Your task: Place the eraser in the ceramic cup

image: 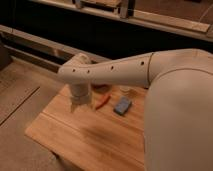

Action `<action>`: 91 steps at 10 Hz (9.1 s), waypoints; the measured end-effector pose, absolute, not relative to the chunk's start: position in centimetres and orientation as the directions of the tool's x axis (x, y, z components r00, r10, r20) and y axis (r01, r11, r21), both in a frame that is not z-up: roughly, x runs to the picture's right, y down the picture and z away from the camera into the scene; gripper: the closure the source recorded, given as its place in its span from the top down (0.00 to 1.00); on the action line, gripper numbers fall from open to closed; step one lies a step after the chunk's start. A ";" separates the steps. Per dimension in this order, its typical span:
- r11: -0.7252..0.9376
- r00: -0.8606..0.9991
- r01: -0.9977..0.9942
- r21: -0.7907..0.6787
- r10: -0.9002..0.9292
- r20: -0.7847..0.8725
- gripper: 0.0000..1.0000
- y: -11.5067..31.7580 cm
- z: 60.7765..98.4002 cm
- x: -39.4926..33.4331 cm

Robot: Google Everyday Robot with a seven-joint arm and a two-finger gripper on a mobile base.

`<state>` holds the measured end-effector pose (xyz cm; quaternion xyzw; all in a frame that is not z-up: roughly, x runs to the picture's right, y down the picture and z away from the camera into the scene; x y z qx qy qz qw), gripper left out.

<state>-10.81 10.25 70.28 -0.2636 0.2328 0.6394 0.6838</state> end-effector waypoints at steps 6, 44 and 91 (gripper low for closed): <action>0.043 0.074 -0.997 -0.063 0.752 -0.655 0.65 10.3 70.3 -10.8; -0.353 -0.411 -0.911 0.212 0.760 -0.504 0.65 -6.0 77.3 -5.3; -0.302 -0.342 -0.940 0.162 0.834 -0.432 0.00 -11.2 79.5 -9.4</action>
